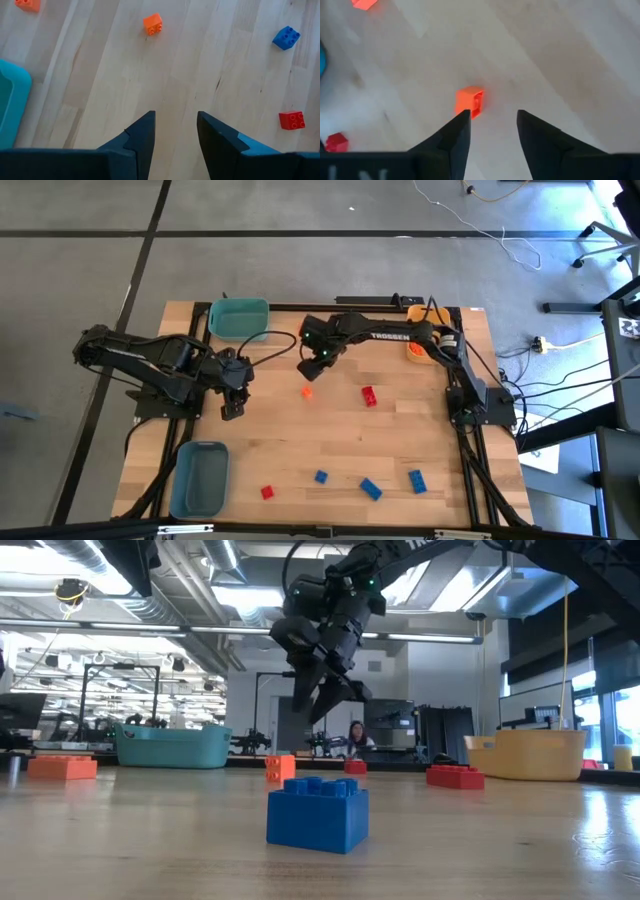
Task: Sort & place blocks by color
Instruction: Put the orange game piece into the yellow bin
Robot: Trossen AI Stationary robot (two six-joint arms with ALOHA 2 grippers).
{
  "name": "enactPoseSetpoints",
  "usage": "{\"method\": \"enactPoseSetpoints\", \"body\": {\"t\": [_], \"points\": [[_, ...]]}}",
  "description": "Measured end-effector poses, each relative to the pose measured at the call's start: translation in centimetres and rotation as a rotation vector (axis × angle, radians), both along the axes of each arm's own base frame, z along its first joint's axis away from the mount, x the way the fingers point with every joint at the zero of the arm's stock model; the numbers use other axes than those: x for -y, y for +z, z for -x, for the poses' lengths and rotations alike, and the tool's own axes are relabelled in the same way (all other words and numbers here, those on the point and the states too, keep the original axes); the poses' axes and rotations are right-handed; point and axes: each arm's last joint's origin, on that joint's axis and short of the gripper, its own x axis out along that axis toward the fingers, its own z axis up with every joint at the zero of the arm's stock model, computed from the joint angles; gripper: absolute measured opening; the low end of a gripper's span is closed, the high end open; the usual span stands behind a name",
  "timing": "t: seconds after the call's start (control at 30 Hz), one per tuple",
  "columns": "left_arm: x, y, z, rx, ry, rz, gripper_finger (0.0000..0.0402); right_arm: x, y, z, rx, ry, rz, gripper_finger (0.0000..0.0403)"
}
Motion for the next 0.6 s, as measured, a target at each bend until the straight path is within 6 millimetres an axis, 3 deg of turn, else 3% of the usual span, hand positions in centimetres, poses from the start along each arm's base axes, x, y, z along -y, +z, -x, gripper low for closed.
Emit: {"method": "enactPoseSetpoints", "body": {"t": [0.17, 0.27, 0.37, 0.6], "points": [[0.0, 0.0, 0.0, 0.0, 0.0, 0.0, 0.0139, -3.4, 0.1, -0.8, 0.039, 0.158, 0.056, 0.016], [0.0, 0.0, 0.0, 0.0, 0.0, 0.0, 0.0139, -4.8, 0.2, -1.5, 0.076, 0.164, 0.123, 0.016], [0.0, 0.0, 0.0, 0.0, 0.0, 0.0, 0.0139, -5.6, 0.3, -1.9, 0.098, 0.129, 0.141, 0.016], [0.0, 0.0, 0.0, 0.0, 0.0, 0.0, 0.0139, -6.1, -1.5, -2.4, 0.051, 0.139, 0.2, 0.016]]}}
